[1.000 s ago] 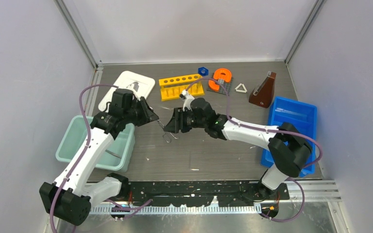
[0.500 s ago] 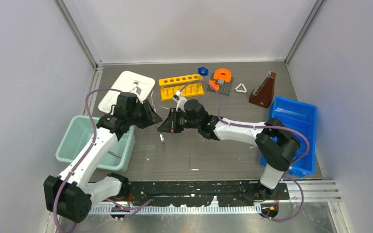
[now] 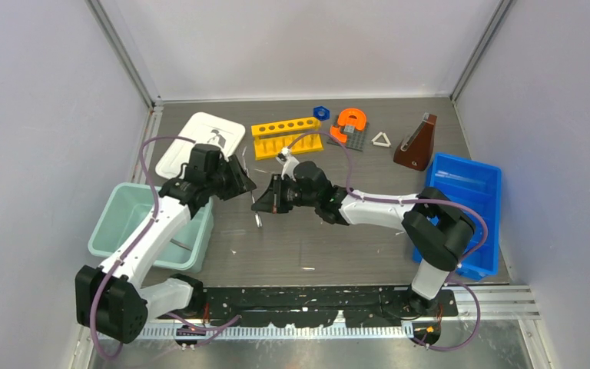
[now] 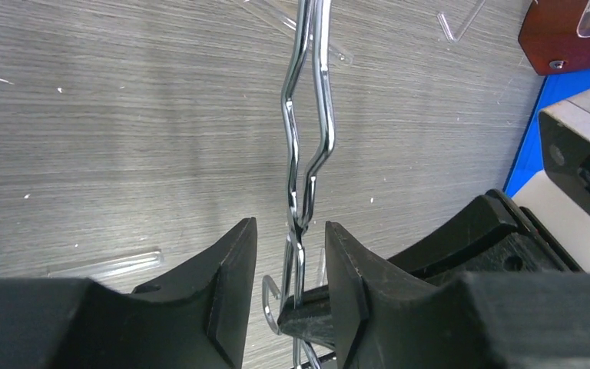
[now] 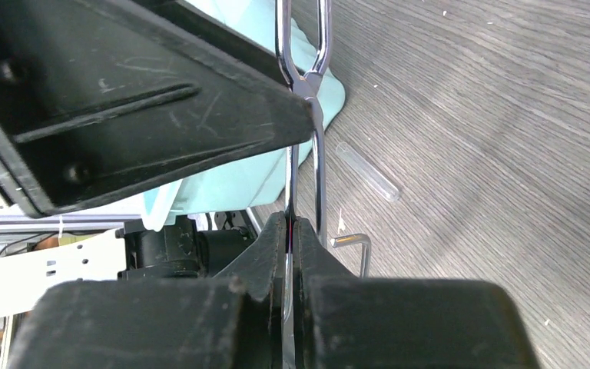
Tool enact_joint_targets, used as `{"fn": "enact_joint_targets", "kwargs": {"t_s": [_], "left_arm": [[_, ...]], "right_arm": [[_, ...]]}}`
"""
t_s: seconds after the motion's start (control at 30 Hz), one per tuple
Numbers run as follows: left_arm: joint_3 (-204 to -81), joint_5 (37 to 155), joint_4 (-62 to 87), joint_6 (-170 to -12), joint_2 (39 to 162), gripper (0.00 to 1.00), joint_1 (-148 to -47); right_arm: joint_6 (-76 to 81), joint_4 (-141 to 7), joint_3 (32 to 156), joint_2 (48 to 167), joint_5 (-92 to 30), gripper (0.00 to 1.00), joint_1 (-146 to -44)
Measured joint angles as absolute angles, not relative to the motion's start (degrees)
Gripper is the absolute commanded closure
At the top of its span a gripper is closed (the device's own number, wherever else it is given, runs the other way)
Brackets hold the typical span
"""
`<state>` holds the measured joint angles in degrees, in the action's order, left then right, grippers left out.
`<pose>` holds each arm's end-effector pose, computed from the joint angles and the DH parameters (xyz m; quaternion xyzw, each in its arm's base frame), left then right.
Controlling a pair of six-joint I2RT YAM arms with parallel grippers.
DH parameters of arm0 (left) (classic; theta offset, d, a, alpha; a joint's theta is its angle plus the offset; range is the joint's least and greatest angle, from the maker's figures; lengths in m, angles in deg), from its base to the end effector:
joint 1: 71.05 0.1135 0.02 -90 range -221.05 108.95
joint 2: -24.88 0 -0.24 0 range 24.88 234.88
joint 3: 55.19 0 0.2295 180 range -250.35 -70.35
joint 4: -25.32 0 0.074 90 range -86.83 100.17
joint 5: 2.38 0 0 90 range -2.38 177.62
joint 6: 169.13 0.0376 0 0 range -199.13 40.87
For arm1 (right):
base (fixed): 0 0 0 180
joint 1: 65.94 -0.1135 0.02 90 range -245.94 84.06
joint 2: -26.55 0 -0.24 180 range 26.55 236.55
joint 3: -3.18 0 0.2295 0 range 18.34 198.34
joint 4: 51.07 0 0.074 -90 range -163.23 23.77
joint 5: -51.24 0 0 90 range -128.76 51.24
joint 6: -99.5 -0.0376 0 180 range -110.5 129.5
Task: Organize the chemistry lab equipment
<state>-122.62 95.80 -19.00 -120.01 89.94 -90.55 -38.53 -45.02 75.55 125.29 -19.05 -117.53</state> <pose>0.2158 -0.0821 0.2663 -0.1405 0.9006 -0.2605 0.3183 0.2166 0.2936 0.2108 -0.1228 0.8052 0.5206 0.2559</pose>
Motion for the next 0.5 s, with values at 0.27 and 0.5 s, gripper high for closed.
{"fn": "enact_joint_targets", "kwargs": {"t_s": [0.27, 0.5], "left_arm": [[-122.49, 96.04, -17.06, -120.1, 93.53, 0.85, -90.55], [-122.6, 94.54, -17.91, -119.99, 92.63, 1.0, -90.93]], "right_arm": [[-39.08, -43.57, 75.0, 125.29, -18.66, 0.99, -117.97], [-38.6, -46.31, 75.11, 124.53, -19.05, 0.4, -118.01]]}}
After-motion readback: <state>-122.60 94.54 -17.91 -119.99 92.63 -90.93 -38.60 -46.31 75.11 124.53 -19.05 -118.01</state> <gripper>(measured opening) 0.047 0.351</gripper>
